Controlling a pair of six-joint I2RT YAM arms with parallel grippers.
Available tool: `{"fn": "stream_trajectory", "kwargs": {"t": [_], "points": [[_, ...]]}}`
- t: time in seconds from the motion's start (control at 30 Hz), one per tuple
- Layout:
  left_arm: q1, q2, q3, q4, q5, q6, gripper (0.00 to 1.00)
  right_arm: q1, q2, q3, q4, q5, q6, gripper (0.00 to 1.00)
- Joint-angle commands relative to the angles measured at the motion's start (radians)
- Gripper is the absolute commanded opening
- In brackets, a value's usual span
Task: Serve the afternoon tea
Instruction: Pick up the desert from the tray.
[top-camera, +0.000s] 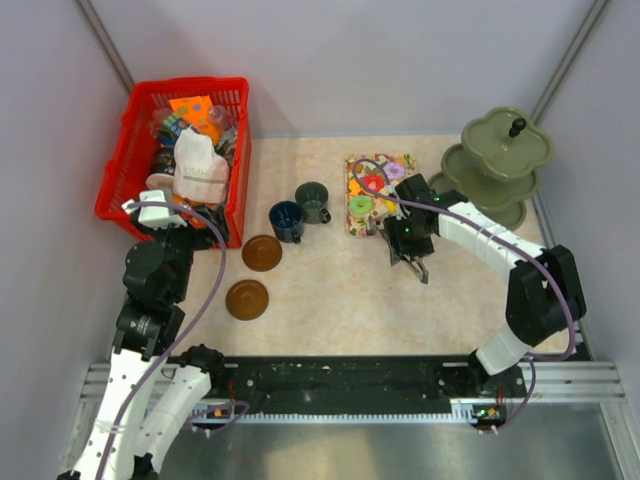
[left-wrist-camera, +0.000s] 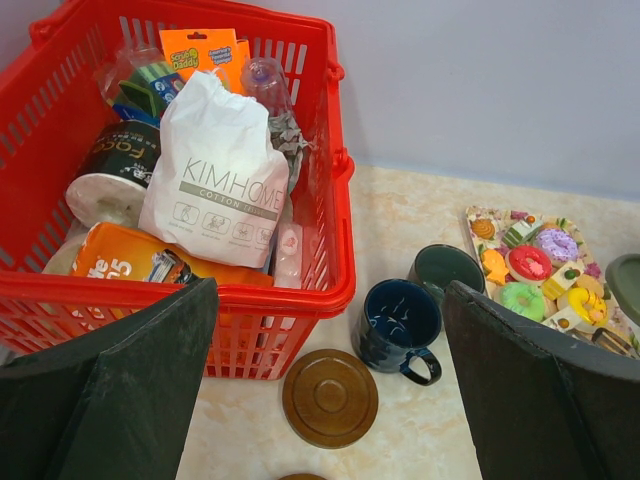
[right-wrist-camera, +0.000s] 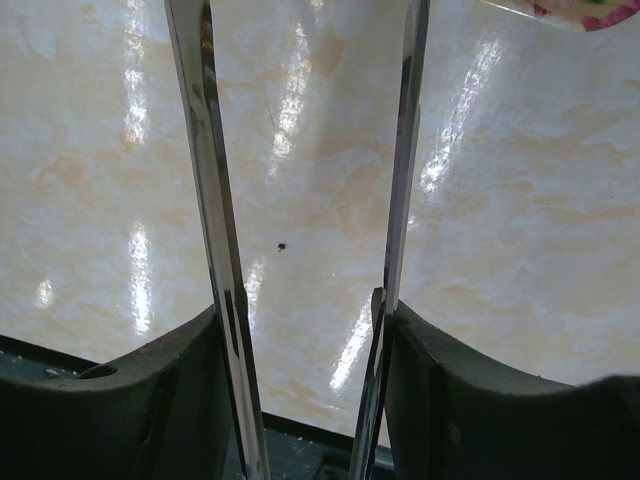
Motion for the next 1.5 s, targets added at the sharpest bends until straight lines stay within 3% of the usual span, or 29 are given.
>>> {"fn": "stream_trajectory", "kwargs": {"t": [0.0, 0.43, 0.77, 0.83, 0.9, 1.47], "points": [[-0.003, -0.012, -0.010, 0.055, -0.011, 0.013, 0.99, 0.010, 0.019, 0.009, 0.044, -0.005, 0.008, 0.51], [-0.004, -0.012, -0.011, 0.056, -0.011, 0.015, 0.99, 0.009, -0.009, 0.029, 0.017, 0.028, 0.010, 0.29], [-0.006, -0.012, -0.013, 0.056, -0.017, 0.016, 0.99, 0.009, -0.047, 0.060, 0.011, 0.082, 0.037, 0.27], [-0.004, -0.013, -0.013, 0.056, -0.017, 0.018, 0.99, 0.009, -0.049, 0.057, 0.011, 0.090, 0.041, 0.29], [-0.006, -0.012, -0.013, 0.056, -0.019, 0.018, 0.99, 0.009, -0.045, 0.054, 0.009, 0.102, 0.042, 0.40], [-0.007, -0.010, -0.013, 0.058, -0.020, 0.020, 0.99, 0.010, -0.081, 0.061, -0.020, 0.082, 0.021, 0.56]]}}
